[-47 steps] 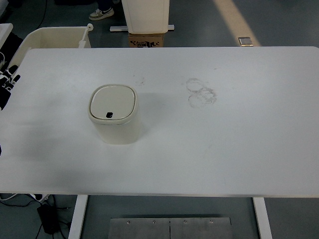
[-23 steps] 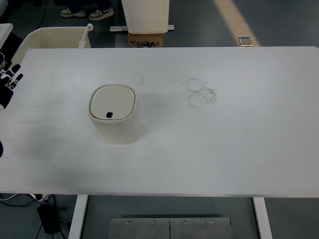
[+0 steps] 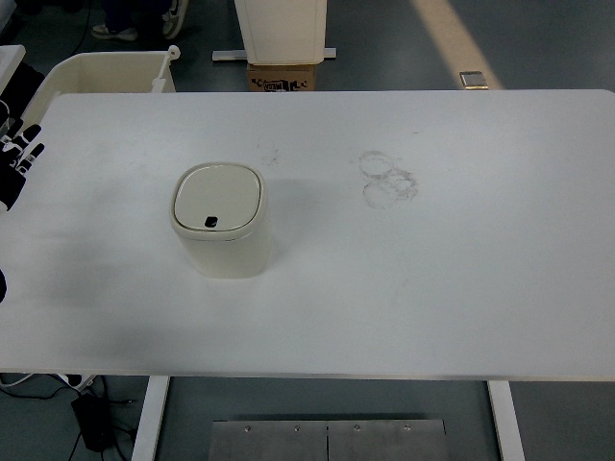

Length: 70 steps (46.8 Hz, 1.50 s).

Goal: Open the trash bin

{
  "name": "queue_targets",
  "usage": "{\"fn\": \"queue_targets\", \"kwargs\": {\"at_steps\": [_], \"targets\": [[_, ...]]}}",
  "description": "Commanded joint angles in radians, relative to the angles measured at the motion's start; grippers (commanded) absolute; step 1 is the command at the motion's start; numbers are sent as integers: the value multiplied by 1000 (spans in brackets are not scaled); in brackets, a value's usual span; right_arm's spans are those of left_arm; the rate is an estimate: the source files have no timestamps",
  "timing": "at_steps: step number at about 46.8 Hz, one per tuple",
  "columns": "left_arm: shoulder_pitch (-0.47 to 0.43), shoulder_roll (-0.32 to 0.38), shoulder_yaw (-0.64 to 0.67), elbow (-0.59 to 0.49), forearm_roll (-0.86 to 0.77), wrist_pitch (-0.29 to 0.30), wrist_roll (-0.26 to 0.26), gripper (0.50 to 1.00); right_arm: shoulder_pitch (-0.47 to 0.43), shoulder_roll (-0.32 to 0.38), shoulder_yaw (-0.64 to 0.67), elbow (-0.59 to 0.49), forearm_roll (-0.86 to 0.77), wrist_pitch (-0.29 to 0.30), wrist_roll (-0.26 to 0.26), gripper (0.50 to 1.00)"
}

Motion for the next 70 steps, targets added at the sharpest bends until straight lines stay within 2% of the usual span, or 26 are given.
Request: {"fn": "queue_targets", "kwargs": {"at_steps": [1, 5, 19, 33, 43, 53, 62, 70], "targets": [[-2, 4, -2, -18, 0, 7, 2, 1000, 1, 0, -1, 1, -1, 0, 0, 991], [-2, 30, -2, -67, 0, 27, 2, 1000, 1, 0, 1, 0, -1, 0, 0, 991], [-7, 188, 3, -359, -11, 205, 8, 1000, 1, 0, -1, 0, -1, 0, 0, 991], [-128, 291, 9, -538, -9, 308, 166, 1000, 1, 0, 1, 0, -1, 0, 0, 991], [-206, 354, 70, -698, -5, 357, 229, 1000, 1, 0, -1, 0, -1, 0, 0, 991], [-404, 359, 331, -747, -3, 366, 231, 1000, 1, 0, 1, 0, -1, 0, 0, 991], [-652, 344, 622, -807, 3, 363, 260, 1000, 1, 0, -1, 0, -1, 0, 0, 991], [-866, 287, 865, -870, 29, 354, 268, 1000, 1, 0, -1, 0, -1, 0, 0, 991]]}}
